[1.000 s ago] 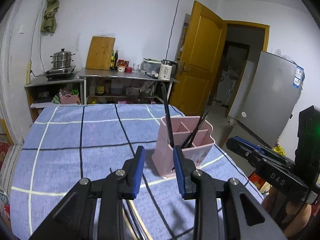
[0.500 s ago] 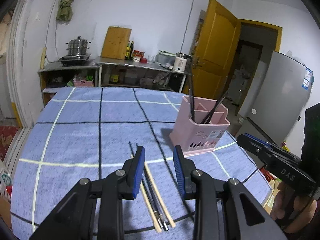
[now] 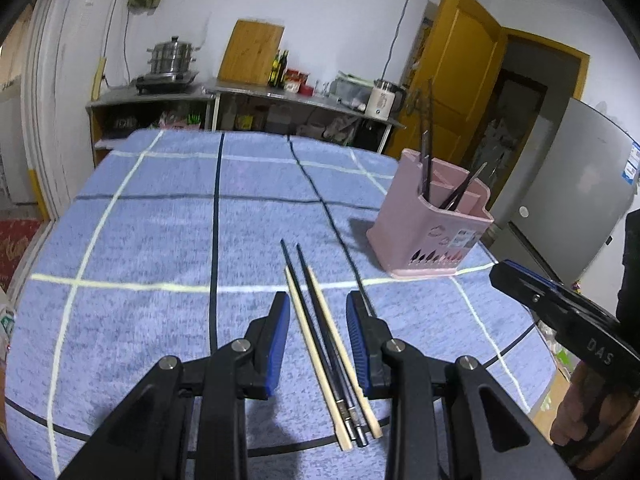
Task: Organize utensils
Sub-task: 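Move the open right tool back over the remaining chopsticks, then lower the open right tool toward a wooden chopstick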
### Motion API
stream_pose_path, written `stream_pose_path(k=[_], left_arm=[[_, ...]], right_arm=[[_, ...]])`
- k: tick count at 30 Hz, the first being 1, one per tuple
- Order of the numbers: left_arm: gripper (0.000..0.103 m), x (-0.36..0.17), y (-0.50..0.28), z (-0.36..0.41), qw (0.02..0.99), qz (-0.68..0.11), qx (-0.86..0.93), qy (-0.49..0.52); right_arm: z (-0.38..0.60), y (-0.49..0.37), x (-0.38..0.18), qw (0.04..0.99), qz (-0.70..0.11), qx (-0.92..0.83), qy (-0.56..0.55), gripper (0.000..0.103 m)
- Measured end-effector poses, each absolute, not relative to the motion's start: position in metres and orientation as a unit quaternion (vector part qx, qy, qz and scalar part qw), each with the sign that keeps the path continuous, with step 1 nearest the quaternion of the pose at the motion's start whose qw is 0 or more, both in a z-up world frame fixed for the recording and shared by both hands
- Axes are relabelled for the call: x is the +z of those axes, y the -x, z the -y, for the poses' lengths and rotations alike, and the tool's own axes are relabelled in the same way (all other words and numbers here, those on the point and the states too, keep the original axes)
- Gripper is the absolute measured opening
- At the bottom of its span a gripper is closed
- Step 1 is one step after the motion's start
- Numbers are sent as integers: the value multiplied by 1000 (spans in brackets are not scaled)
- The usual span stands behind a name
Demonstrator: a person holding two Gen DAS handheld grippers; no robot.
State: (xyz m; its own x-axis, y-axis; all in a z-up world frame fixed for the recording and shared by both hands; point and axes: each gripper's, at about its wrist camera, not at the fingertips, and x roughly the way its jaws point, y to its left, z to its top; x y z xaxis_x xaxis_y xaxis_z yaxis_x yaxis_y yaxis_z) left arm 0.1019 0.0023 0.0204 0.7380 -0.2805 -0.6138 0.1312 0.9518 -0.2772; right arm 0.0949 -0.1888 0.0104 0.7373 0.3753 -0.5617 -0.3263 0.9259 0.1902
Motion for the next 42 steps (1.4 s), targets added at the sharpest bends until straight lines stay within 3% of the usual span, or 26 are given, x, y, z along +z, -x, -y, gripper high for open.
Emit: stream_pose_path(k=[22,42], left_arm=[[30,-54,-161,14,894,-431,-88,91],[37,-52,-164,25,902,-427,-59,33]], right_arm=[[177,-124,-26,911,-359,197,-38,22],[175,-122,-29,910,-361,200,-41,22]])
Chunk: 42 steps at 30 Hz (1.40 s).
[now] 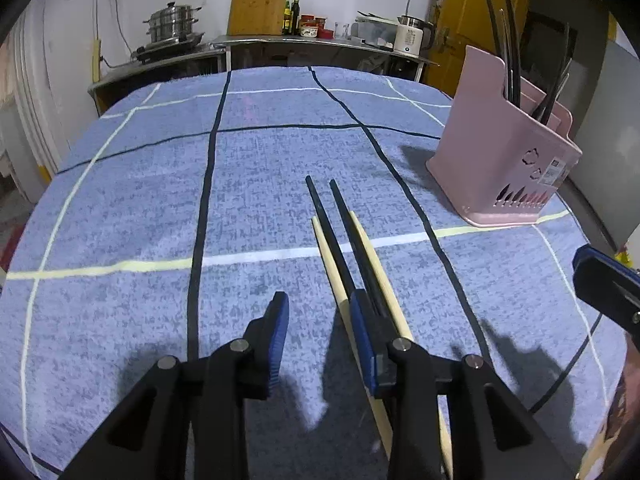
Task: Organize utensils
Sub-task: 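Lower the open right tool toward a wooden chopstick, then close the right tool on the wooden chopstick and lift it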
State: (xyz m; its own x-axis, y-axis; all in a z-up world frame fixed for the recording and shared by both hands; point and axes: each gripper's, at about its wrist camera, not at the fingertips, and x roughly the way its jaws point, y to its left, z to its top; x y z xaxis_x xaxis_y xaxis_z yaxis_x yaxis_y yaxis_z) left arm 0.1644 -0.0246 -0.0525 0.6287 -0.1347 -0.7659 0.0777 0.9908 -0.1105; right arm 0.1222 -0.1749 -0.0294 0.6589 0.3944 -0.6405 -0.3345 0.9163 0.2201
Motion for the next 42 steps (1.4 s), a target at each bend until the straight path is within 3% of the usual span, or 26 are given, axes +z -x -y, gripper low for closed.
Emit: stream_pose_path(k=[2,4,11,20,25,30,35,42], left_arm=[[39,-53,-165,19,899,-432,-55,41],[29,-55,-163,17,901,-431,-40,22],[29,-48,-152,-1,903,-417,-67,81],[33,-53,-144,21,897,-429,-89,51],[44,-54,-147,25,900,-426,-78,34],[46,-55,-149,32,902,-427,-67,10],[30,-54,-146,16,903,-427,-47,23],[29,-54,-142,-18,901,-431,-27,46]], right_arm=[[176,-122,-29,910,-360,200,-41,22],[175,-121,-29,911,-359,200,-41,22],[172,-124,-34,907,-365,203,-43,22],[173,-127,-38,907,-370,199,-45,22],[171,-127,-38,906,-370,201,-43,22],[170,-126,-37,906,-369,201,-44,21],[167,-127,-40,904,-373,205,-46,22],[140,-151,-67,885,-407,221,-44,22]])
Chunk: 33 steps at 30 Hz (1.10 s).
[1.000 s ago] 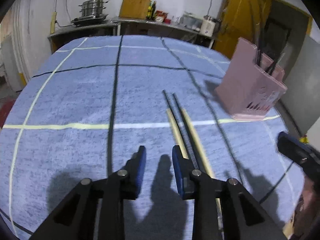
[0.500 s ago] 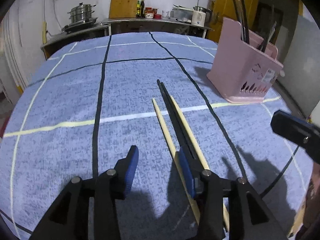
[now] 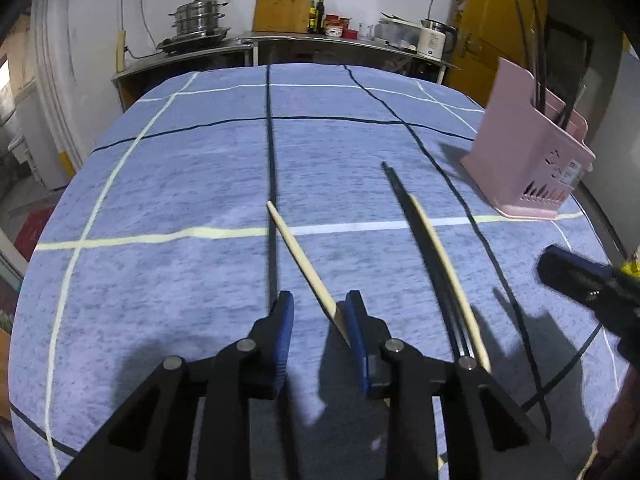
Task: Organize utensils
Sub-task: 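Close the right tool on the wooden chopstick and lift it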
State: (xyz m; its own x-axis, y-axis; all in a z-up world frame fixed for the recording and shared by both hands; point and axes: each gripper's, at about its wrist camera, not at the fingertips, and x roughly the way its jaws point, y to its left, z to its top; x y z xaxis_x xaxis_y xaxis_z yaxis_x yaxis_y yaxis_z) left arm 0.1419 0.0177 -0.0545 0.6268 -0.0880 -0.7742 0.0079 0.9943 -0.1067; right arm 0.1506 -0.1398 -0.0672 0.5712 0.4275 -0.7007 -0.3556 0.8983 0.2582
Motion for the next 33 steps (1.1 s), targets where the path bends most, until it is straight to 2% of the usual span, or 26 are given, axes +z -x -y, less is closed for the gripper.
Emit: stream_pose_path(k=[11,17,23,33], left_arm=[[29,-56,-155,-41,893,-436,-38,109],[29,-57,-167,-39,894,-433,-38,109],[29,-57,-178,-38,896,-430,-38,101],[29,-57,-187,-46,892,-431,-55,121]], right_arm=[[110,-171,-95,874,-436,213,-6,22],[115,-168,-95,876,-437,203,-5,21],[91,-174,-96,882,-428,186,61,22],[108,-204,-92,877,-446,179,10,19]])
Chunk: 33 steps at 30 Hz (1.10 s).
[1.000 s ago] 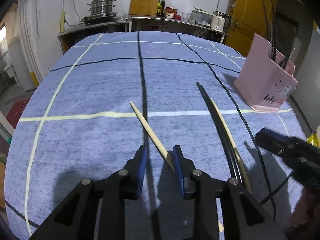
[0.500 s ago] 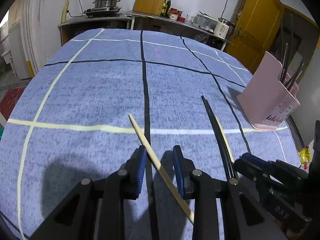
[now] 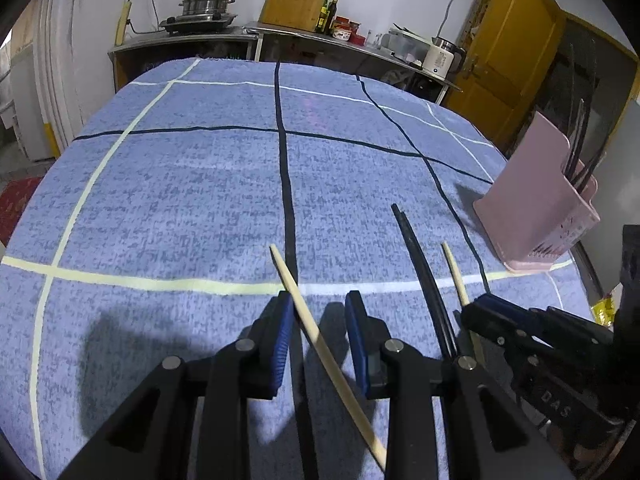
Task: Organize utensils
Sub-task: 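Close the right tool on the wooden chopstick and lift it, then carry the wooden chopstick over the pink caddy and lower it in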
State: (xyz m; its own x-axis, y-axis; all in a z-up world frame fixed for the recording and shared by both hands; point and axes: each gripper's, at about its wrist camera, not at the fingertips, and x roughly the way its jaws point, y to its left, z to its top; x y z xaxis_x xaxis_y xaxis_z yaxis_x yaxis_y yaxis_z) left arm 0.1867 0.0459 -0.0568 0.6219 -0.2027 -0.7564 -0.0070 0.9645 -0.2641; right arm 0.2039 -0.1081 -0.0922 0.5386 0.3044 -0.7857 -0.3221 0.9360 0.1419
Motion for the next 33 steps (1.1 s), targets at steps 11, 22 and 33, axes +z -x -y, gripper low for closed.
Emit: stream_pose_path(k=[11,22,33], left_arm=[[23,-58,-204,-51,883,-442,-47,149],[7,-56,-217,-50,878,-459,-38,133],[6,2,-199,-47,901,-410,-64,126]], right_arm=[[92,-238,-89,877,-452,162,22,18],[96,-238,-76,876,-449,177,12,6],[111,-218,-14,898,-390,201,-7,6]])
